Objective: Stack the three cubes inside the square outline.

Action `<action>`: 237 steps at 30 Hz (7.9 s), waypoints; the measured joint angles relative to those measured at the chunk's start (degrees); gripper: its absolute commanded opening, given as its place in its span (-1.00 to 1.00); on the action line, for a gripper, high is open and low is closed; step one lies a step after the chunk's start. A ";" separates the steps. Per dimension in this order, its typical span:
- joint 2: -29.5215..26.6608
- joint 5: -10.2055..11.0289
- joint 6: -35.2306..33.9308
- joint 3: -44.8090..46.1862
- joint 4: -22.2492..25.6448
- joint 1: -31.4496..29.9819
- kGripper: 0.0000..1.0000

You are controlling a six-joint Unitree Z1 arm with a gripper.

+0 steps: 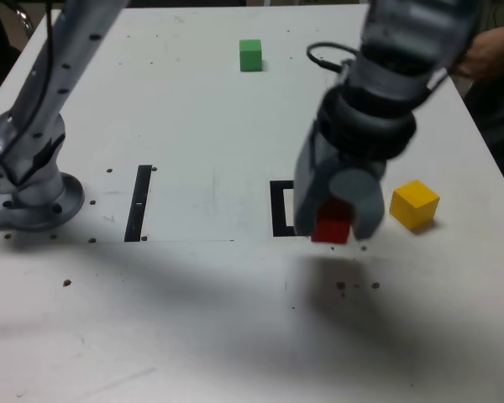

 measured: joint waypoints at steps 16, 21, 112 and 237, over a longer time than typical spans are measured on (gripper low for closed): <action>-6.03 -0.31 6.97 15.66 -10.59 10.45 -0.54; -6.03 -0.58 8.21 17.74 -12.92 12.15 -0.54; 12.96 4.71 34.57 -22.14 3.25 9.48 1.00; -5.00 2.19 12.36 3.51 2.96 10.57 -0.49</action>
